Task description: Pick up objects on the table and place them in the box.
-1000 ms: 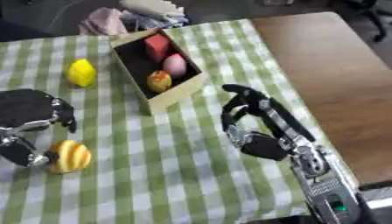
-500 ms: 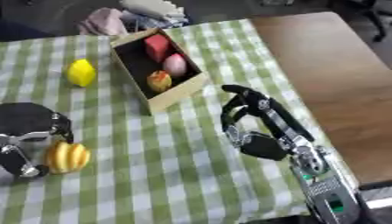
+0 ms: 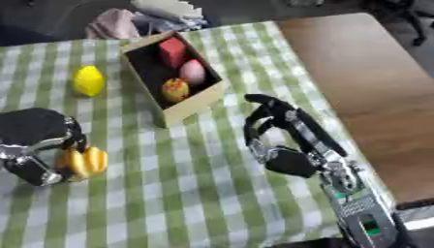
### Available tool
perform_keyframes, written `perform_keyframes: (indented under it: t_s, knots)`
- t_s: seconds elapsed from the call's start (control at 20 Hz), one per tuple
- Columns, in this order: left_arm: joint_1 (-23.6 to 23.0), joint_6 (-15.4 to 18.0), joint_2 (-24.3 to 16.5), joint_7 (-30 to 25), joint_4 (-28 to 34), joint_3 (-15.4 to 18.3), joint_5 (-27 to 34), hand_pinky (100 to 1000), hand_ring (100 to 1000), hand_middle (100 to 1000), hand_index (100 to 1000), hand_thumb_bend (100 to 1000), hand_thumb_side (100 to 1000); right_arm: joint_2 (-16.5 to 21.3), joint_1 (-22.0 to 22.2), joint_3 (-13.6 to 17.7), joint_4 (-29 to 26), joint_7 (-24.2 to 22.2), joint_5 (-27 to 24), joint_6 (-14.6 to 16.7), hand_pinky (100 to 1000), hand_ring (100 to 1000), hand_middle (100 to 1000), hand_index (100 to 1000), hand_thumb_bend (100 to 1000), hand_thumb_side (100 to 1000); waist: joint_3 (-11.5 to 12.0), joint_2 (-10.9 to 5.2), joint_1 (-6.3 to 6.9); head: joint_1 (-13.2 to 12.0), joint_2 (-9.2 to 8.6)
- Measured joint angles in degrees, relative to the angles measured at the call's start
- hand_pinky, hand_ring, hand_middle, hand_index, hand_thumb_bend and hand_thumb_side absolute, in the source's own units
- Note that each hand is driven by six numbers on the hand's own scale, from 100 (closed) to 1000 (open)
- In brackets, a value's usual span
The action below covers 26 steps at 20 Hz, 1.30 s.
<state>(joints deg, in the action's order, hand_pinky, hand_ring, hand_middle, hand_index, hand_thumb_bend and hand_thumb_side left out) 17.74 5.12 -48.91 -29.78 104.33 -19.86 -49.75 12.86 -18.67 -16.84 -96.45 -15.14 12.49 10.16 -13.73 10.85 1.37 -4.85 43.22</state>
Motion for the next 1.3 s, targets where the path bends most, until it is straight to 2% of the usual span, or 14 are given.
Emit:
perform_keyframes:
  t_s: [0.2, 0.45, 0.65, 0.85, 0.9, 0.95, 1.0, 1.1, 1.15, 1.3]
  knots:
    - [3.7, -2.1, -1.3, 2.7, 2.0, 2.1, 3.5, 507, 363, 381, 508, 206, 145, 0.0, 0.0, 0.0, 0.0, 0.0, 0.0, 0.0, 581, 726, 573, 914, 100, 399, 0.0, 0.00, 0.00, 0.2, 0.01]
    - [13.3, -5.0, -1.0, 5.2, 0.8, 3.5, 4.6, 519, 385, 398, 525, 237, 131, 0.0, 0.1, -0.3, 0.0, -0.3, 0.0, 0.0, 580, 727, 573, 914, 100, 397, -0.8, 0.00, 0.01, 0.1, 0.04]
    - [20.8, -6.2, 4.0, 7.2, -7.6, 2.7, 1.7, 529, 399, 412, 544, 220, 128, -0.1, 0.1, -0.9, 0.1, -0.8, -0.1, 0.1, 579, 726, 572, 914, 100, 396, -2.4, -0.03, 0.01, -0.8, 0.03]
    - [25.8, -6.7, 10.9, 11.2, -18.9, 2.4, -2.1, 550, 417, 430, 566, 192, 127, -0.6, 0.1, -1.6, 0.1, -1.6, -0.6, 0.2, 578, 726, 572, 913, 100, 399, -4.0, -0.02, 0.01, -2.0, 0.00]
    - [26.5, -6.7, 12.4, 12.6, -21.5, 2.4, -2.8, 560, 428, 441, 577, 215, 126, -0.7, 0.0, -1.7, 0.1, -1.8, -0.7, 0.2, 577, 726, 572, 913, 100, 399, -4.5, 0.00, 0.01, -2.3, -0.01]
    - [27.2, -6.6, 13.8, 14.0, -23.8, 2.3, -3.5, 580, 459, 470, 607, 278, 123, -0.9, 0.0, -1.9, 0.1, -2.0, -0.8, 0.3, 577, 726, 572, 913, 100, 399, -5.0, 0.00, 0.02, -2.5, -0.02]
    - [27.7, -6.5, 15.0, 15.3, -25.9, 2.2, -4.3, 584, 465, 475, 612, 251, 132, -1.1, 0.0, -2.0, 0.2, -2.2, -1.0, 0.3, 577, 726, 572, 913, 100, 399, -5.3, 0.00, 0.02, -2.7, -0.03]
    - [28.3, -6.1, 16.9, 17.2, -29.4, 2.1, -5.9, 606, 494, 496, 635, 277, 134, -1.2, -0.1, -2.3, 0.2, -2.4, -1.1, 0.3, 577, 726, 572, 913, 100, 393, -5.9, 0.00, 0.02, -3.1, -0.16]
    - [28.3, -6.0, 17.6, 17.9, -30.8, 2.1, -6.4, 630, 527, 535, 673, 306, 140, -1.3, -0.2, -2.3, 0.2, -2.6, -1.2, 0.3, 577, 726, 572, 913, 100, 394, -6.1, 0.00, 0.02, -3.2, -0.25]
    - [28.3, -5.4, 18.8, 19.6, -33.6, 2.1, -7.8, 687, 623, 663, 802, 383, 260, -1.5, -0.4, -2.5, 0.2, -2.8, -1.4, 0.2, 576, 725, 572, 912, 100, 393, -6.3, 0.00, 0.02, -3.5, -0.44]
